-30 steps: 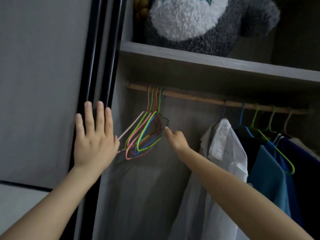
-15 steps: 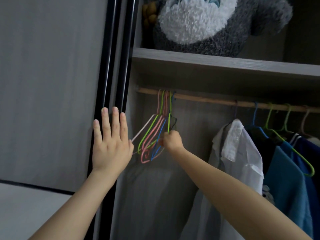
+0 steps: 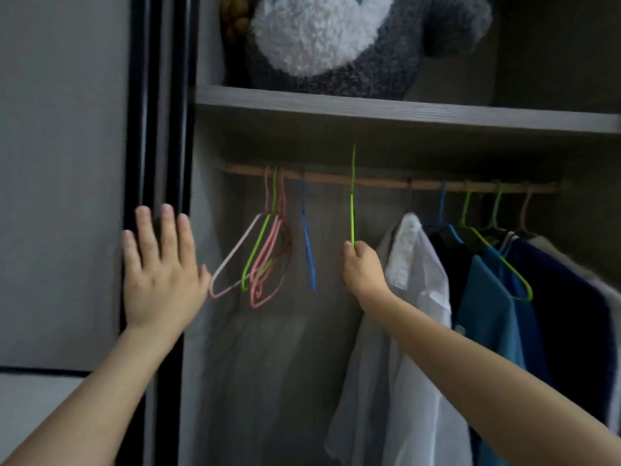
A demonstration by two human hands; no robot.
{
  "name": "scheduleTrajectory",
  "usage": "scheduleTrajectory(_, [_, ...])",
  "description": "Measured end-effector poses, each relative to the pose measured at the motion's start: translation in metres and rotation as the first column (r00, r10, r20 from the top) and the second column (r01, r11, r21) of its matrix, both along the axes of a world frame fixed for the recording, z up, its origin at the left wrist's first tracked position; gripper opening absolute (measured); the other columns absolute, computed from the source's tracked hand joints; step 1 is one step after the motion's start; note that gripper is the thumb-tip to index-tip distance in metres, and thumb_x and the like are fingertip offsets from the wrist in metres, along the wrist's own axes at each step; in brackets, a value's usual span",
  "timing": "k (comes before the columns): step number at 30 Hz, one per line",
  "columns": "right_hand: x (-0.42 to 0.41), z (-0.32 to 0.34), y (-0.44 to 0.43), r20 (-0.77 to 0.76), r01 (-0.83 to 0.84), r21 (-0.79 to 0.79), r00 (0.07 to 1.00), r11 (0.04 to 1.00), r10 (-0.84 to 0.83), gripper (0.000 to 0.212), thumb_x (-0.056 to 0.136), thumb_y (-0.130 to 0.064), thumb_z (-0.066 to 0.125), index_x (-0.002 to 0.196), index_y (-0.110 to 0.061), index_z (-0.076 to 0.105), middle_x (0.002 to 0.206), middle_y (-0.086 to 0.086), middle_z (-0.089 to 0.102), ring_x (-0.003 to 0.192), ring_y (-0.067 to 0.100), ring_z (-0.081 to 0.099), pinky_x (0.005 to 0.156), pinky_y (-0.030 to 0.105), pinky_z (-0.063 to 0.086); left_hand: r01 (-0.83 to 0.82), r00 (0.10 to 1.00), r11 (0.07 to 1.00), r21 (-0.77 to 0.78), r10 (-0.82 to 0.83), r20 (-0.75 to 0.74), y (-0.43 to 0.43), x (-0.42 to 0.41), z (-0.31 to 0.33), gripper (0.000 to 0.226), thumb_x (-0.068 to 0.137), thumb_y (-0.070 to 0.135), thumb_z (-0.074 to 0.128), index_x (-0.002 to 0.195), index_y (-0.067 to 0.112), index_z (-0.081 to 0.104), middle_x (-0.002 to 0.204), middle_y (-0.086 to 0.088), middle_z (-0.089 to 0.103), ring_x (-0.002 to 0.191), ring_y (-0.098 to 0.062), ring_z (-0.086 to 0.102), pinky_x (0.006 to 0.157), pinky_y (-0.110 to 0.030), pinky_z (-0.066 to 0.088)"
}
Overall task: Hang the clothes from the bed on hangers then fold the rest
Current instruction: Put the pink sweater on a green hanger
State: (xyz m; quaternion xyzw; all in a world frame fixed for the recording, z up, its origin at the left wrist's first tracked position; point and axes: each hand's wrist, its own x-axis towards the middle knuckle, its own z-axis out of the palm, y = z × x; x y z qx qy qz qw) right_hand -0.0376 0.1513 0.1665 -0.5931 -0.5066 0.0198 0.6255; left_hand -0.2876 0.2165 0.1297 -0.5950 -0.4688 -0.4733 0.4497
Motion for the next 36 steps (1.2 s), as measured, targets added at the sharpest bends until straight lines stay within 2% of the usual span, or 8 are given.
scheduleTrajectory(7, [0.068,-0.014,-0.143,-0.011,-0.108,0.000,0.994,0.994,0.108,0.036,0.099,-0.017,0.042,0.064,-0.012,0.042,0.036,-0.009,0.033,0.030,0.004,0.029,0.032,0.015,0.023,0.312,0.946,0.950,-0.023,-0.309,0.094,-0.048,0.039,-0.020,0.074,0.080,0.039,0.040,0.140,-0.003,0.029,0.147,-0.031,0.027,0.136,-0.050,0.020,0.105,-0.065,0.017])
scheduleTrajectory(12, [0.127,-0.017,-0.262,-0.071,-0.138,0.018,0.988,0.990,0.139,0.032,0.098,-0.010,0.038,0.069,-0.002,0.049,0.037,-0.007,0.026,0.030,0.003,0.020,0.033,0.011,0.017,0.529,0.849,0.838,-0.133,-0.525,0.067,-0.119,0.145,-0.022,0.079,0.079,0.044,0.047,0.137,-0.009,0.035,0.142,-0.031,0.037,0.131,-0.050,0.031,0.101,-0.062,0.031])
scheduleTrajectory(16, [0.182,-0.032,-0.379,-0.128,-0.053,0.009,0.990,0.999,0.053,0.040,0.092,-0.010,0.041,0.059,0.005,0.056,0.042,-0.003,0.015,0.036,0.006,0.013,0.044,0.020,0.010,0.675,0.738,0.708,-0.208,-0.647,0.193,-0.187,0.224,-0.015,0.088,0.071,0.029,0.080,0.136,-0.012,0.037,0.140,-0.034,0.036,0.127,-0.055,0.035,0.099,-0.064,0.032])
scheduleTrajectory(21, [0.232,-0.061,-0.540,-0.329,0.142,-0.011,0.934,0.990,-0.137,0.048,0.087,-0.012,0.038,0.046,-0.007,0.063,0.051,-0.001,0.000,0.038,0.001,0.010,0.044,0.011,0.029,0.813,0.576,0.547,-0.201,-0.805,0.143,-0.280,0.312,-0.032,0.080,0.078,0.031,0.072,0.138,-0.007,0.035,0.138,-0.034,0.039,0.124,-0.054,0.040,0.097,-0.061,0.036])
scheduleTrajectory(25, [0.261,-0.098,-0.628,-0.410,0.167,0.141,0.907,0.976,-0.096,0.041,0.095,-0.006,0.036,0.054,-0.012,0.034,0.050,-0.006,0.002,0.045,0.008,0.005,0.052,0.021,0.036,0.936,0.294,0.237,-0.259,-0.933,0.209,-0.365,0.385,-0.066,0.052,0.084,0.031,0.045,0.119,-0.004,0.059,0.114,-0.024,0.063,0.105,-0.043,0.059,0.086,-0.054,0.045])
scheduleTrajectory(27, [0.260,-0.122,-0.695,-0.513,0.226,0.219,0.854,0.949,-0.085,0.029,0.096,-0.012,0.042,0.068,-0.007,0.039,0.052,-0.006,0.007,0.048,0.009,0.006,0.067,0.032,0.038,0.945,0.133,0.063,-0.321,-0.970,0.203,-0.408,0.419,-0.092,0.042,0.085,0.027,0.041,0.101,-0.002,0.068,0.091,-0.017,0.069,0.084,-0.037,0.066,0.078,-0.046,0.046])
scheduleTrajectory(29, [0.249,-0.161,-0.757,-0.677,0.349,0.240,0.729,0.906,-0.102,0.030,0.083,-0.019,0.063,0.060,-0.002,0.054,0.052,-0.004,-0.003,0.045,0.009,-0.003,0.058,0.024,0.042,0.912,0.009,-0.071,-0.403,-0.981,0.192,-0.462,0.460,-0.127,0.043,0.082,0.027,0.041,0.097,-0.001,0.070,0.074,-0.014,0.067,0.070,-0.035,0.065,0.073,-0.045,0.047])
scheduleTrajectory(36, [0.211,-0.229,-0.910,-0.866,0.795,0.117,0.375,0.596,-0.331,0.031,0.040,-0.026,0.083,0.048,-0.007,0.060,0.048,-0.001,-0.001,0.039,0.009,-0.003,0.033,0.011,0.033,0.685,-0.172,-0.475,-0.552,-0.842,0.511,-0.635,0.564,-0.221,0.069,0.076,0.040,0.041,0.124,-0.009,0.054,0.108,-0.035,0.056,0.099,-0.052,0.052,0.083,-0.057,0.043])
